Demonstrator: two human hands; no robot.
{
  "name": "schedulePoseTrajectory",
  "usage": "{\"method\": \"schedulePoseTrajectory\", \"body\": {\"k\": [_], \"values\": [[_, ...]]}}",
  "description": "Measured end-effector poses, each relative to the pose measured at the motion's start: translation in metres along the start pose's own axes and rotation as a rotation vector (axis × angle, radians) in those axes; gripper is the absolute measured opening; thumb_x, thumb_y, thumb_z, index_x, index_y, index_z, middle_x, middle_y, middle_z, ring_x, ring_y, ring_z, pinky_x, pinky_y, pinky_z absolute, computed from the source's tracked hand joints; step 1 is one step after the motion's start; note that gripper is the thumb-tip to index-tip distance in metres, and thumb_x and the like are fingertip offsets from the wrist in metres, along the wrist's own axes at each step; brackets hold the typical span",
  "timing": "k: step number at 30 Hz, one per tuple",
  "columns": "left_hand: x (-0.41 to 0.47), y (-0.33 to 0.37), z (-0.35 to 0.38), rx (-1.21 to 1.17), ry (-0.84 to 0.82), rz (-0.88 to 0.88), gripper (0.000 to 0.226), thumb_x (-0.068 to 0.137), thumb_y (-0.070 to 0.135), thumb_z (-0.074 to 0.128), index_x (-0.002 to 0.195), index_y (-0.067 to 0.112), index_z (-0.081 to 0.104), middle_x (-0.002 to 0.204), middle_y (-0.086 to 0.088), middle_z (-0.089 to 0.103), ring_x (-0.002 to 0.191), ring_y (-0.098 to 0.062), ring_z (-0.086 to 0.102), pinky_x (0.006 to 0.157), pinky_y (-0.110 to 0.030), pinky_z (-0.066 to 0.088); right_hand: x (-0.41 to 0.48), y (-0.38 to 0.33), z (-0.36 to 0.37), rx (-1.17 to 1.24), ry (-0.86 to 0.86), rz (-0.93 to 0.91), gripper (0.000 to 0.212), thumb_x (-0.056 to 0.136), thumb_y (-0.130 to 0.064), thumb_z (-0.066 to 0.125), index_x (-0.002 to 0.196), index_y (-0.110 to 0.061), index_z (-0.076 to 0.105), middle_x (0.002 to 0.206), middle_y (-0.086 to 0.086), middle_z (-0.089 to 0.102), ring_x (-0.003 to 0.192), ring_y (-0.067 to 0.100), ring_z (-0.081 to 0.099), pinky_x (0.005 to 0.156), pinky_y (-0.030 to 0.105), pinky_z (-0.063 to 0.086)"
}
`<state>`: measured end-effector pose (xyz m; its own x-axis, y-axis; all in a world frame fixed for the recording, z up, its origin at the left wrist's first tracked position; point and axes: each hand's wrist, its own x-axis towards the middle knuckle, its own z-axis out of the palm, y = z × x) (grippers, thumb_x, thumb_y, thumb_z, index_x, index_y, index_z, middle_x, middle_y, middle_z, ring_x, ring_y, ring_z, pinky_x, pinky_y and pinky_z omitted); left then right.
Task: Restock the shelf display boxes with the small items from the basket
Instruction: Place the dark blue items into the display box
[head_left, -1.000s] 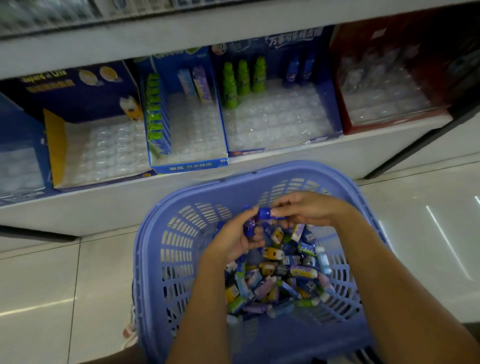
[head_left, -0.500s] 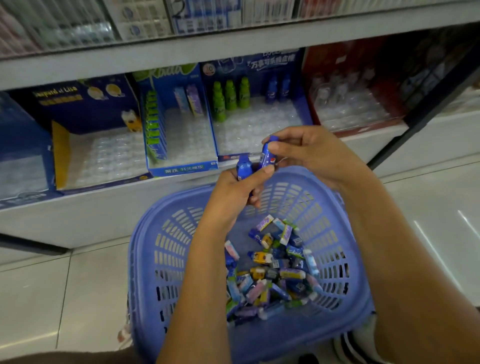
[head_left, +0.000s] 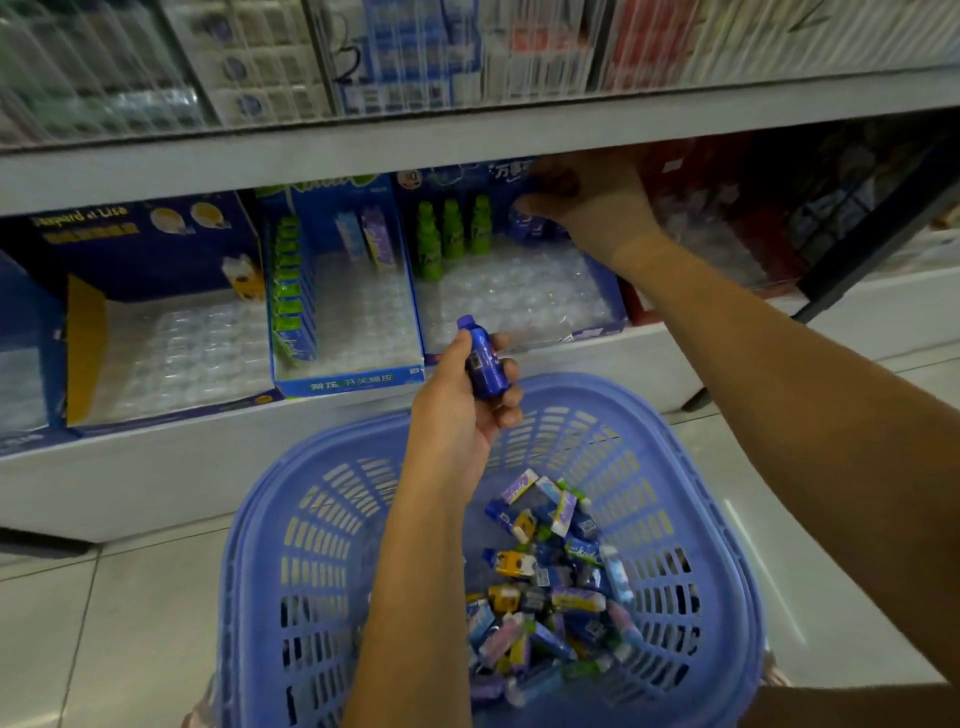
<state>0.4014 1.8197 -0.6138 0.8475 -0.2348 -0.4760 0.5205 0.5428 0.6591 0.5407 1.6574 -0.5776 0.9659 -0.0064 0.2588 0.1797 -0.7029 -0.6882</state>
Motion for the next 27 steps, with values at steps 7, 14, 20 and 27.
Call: {"method": "schedulePoseTrajectory", "body": {"k": [7,14,20,27], "values": [[0.0,0.001,-0.011,-0.071,-0.032,-0.009,0.038,0.102,0.032,0.033,0.097,0.009,0.063,0.065,0.001,0.055,0.048,-0.01,0.042,0.041,-0.018,0.032,0.021,0.011,0.01,-0.206,-0.118,-0.057,0.036,0.082,-0.025,0.071,0.113,-0.009,0.065,0.113,0.01,0.066,0.104,0.021,0.06,0.076,0.011,0.036],[0.001,0.002,-0.016,-0.082,-0.043,0.024,0.038,0.102,0.029,0.032,0.104,0.008,0.064,0.067,0.0,0.056,0.051,-0.009,0.043,0.043,-0.019,0.033,0.03,0.011,0.015,-0.204,-0.127,-0.017,0.041,0.077,-0.029,0.076,0.109,-0.007,0.065,0.108,0.012,0.067,0.1,0.022,0.062,0.079,0.021,0.044],[0.002,0.003,-0.014,-0.14,-0.013,0.042,0.035,0.101,0.019,0.033,0.108,0.006,0.064,0.075,-0.003,0.056,0.054,-0.011,0.041,0.044,-0.02,0.033,0.038,0.007,0.015,-0.384,-0.252,-0.024,0.041,0.082,-0.034,0.07,0.113,-0.009,0.062,0.115,0.011,0.065,0.105,0.027,0.06,0.082,0.031,0.048],[0.0,0.002,-0.016,-0.09,0.037,0.107,0.03,0.098,0.012,0.043,0.125,0.003,0.054,0.087,-0.008,0.063,0.057,-0.013,0.06,0.051,-0.021,0.049,0.037,-0.002,0.02,-0.487,-0.323,-0.015,0.05,0.084,-0.035,0.068,0.124,-0.007,0.056,0.128,0.011,0.056,0.119,0.032,0.05,0.097,0.035,0.042]]}}
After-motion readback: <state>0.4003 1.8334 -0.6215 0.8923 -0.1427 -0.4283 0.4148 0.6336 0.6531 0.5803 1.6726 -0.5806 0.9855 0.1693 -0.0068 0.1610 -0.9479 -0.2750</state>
